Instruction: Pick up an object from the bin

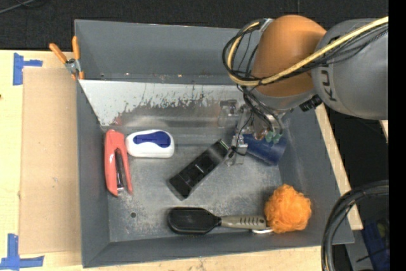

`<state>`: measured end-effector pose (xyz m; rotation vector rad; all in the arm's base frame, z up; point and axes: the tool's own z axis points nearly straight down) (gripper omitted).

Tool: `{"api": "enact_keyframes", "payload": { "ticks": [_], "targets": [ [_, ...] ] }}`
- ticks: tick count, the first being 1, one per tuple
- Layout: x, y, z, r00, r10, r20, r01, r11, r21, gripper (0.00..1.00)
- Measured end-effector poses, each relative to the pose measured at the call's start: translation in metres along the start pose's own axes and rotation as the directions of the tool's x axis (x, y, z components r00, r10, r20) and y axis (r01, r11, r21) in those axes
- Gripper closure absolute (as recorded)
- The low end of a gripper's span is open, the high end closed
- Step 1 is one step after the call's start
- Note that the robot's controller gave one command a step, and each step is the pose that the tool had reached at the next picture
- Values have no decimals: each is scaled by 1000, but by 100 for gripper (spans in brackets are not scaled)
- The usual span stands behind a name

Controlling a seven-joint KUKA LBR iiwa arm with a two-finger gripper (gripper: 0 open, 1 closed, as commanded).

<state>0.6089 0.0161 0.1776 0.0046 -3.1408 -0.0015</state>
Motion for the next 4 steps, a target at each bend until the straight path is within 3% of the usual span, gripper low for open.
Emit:
{"api": "enact_keyframes", "payload": {
  "ticks": [1,2,3,4],
  "targets": [
    [0,0,0,1000,0,0,0,1000,0,0],
    [1,-5,-40,995,-100,-3,100,995,0,0],
    [3,0,-4,997,-81,6,81,997,0,0],
    [12,25,19,994,-108,0,108,994,1,0]
  ]
}}
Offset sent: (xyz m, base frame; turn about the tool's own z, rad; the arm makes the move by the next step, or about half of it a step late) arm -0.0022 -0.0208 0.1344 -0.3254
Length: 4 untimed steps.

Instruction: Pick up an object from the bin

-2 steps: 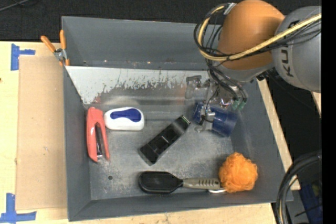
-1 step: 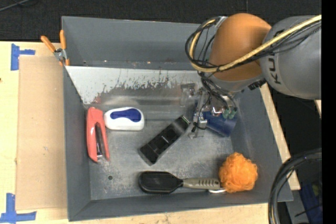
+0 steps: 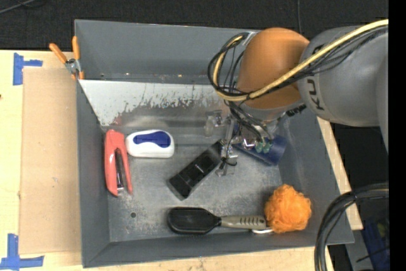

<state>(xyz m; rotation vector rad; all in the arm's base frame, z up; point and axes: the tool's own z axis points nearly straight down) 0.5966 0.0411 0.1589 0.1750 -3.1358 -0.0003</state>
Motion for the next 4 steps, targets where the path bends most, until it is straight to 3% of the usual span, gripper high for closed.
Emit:
{"api": "enact_keyframes", "payload": {
  "ticks": [1,2,3,4],
  "targets": [
    [-4,9,48,999,37,6,-37,999,0,0],
    [4,41,70,999,-39,12,39,999,-2,100],
    [4,41,70,999,-38,13,38,999,-2,100],
    [2,45,36,999,-43,6,43,999,0,100]
  ]
}}
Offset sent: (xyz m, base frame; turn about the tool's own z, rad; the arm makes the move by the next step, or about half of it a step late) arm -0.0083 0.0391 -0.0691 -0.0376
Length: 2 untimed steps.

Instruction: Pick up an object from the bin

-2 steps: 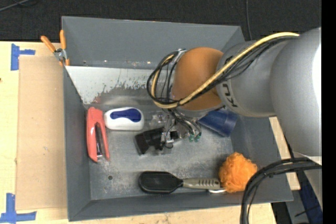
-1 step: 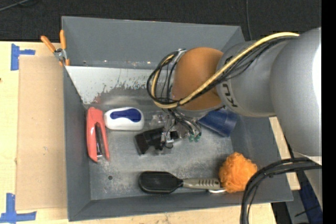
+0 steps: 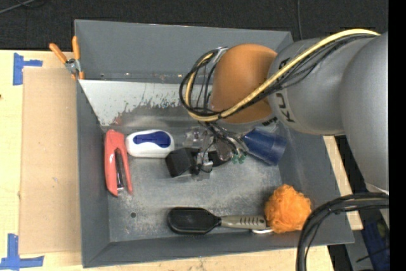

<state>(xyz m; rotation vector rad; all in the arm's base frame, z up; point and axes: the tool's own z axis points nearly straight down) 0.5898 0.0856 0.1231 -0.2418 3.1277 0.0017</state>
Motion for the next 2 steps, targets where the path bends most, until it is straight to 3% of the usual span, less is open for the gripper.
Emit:
{"api": "enact_keyframes", "payload": {
  "ticks": [1,2],
  "targets": [
    [0,1,4,1000,10,3,-10,1000,-2,100],
    [4,2,8,1000,11,-7,-11,1000,-2,100]
  ]
}}
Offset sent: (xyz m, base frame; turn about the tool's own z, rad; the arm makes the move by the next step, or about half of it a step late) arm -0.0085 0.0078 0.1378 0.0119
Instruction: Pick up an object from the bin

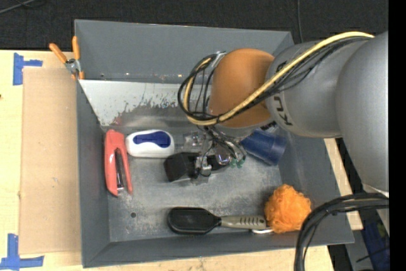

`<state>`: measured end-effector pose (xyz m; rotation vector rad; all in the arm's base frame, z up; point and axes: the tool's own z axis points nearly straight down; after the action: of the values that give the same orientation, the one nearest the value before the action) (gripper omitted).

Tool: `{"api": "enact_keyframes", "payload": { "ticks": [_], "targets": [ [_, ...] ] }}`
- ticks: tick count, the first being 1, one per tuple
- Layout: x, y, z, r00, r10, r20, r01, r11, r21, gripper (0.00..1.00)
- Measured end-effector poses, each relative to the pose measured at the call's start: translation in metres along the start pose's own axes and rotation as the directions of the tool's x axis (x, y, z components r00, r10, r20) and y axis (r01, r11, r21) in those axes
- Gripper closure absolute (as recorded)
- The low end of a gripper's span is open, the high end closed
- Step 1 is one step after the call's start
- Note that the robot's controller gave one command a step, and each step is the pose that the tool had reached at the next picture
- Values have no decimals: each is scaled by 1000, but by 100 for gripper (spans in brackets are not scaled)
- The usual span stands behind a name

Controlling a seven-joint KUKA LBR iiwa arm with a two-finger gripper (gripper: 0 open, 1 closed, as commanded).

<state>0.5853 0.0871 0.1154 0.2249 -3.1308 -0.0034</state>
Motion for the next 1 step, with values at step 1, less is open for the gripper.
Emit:
{"api": "enact_keyframes", "payload": {
  "ticks": [1],
  "targets": [
    [4,3,-33,1000,-22,2,22,1000,1,100]
  ]
}}
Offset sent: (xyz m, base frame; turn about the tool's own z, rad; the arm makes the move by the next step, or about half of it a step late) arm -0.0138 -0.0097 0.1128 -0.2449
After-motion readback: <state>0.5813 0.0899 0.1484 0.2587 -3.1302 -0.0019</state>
